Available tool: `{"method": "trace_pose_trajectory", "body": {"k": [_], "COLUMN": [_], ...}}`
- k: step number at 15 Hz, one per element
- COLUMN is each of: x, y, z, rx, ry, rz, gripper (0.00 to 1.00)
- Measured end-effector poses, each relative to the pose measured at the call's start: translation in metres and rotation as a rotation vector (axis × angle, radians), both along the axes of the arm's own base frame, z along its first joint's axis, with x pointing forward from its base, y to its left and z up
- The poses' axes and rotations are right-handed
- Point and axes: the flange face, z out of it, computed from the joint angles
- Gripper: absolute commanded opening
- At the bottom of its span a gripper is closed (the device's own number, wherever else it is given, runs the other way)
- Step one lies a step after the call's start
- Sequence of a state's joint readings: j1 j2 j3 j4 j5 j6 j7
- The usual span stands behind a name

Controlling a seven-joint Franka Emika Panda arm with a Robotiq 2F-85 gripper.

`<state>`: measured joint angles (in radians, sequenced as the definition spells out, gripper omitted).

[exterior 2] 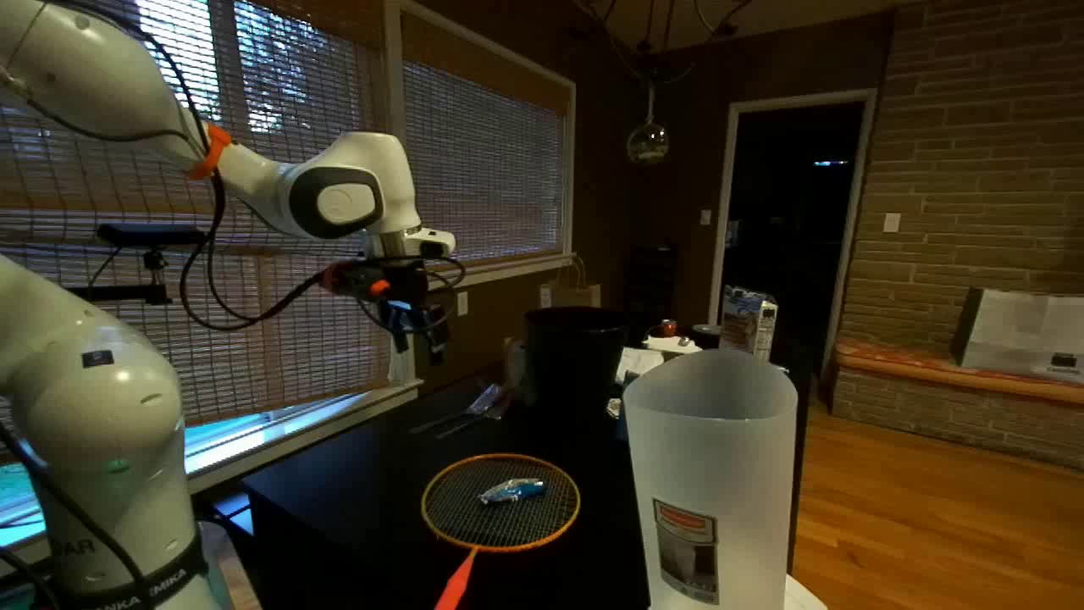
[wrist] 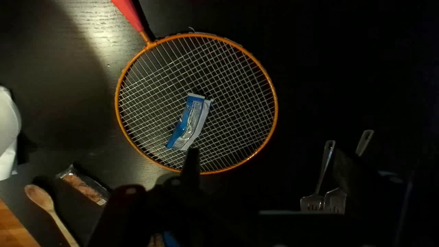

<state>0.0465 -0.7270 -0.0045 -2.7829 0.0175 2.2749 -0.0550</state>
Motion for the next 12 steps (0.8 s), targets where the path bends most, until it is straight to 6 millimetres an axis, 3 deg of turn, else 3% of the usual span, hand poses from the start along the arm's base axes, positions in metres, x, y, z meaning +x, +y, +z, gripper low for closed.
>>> {"method": "trace_pose_trajectory", "body": {"k": [9, 12], "x": [0.003, 0.013], "y": [-0.002, -0.016], "z": [-0.005, -0.026], "rx": [-0.010, -0.032], "ry": [0.005, 0.034], "rz": [0.015, 0.058], "gripper": [1.00, 1.00]}}
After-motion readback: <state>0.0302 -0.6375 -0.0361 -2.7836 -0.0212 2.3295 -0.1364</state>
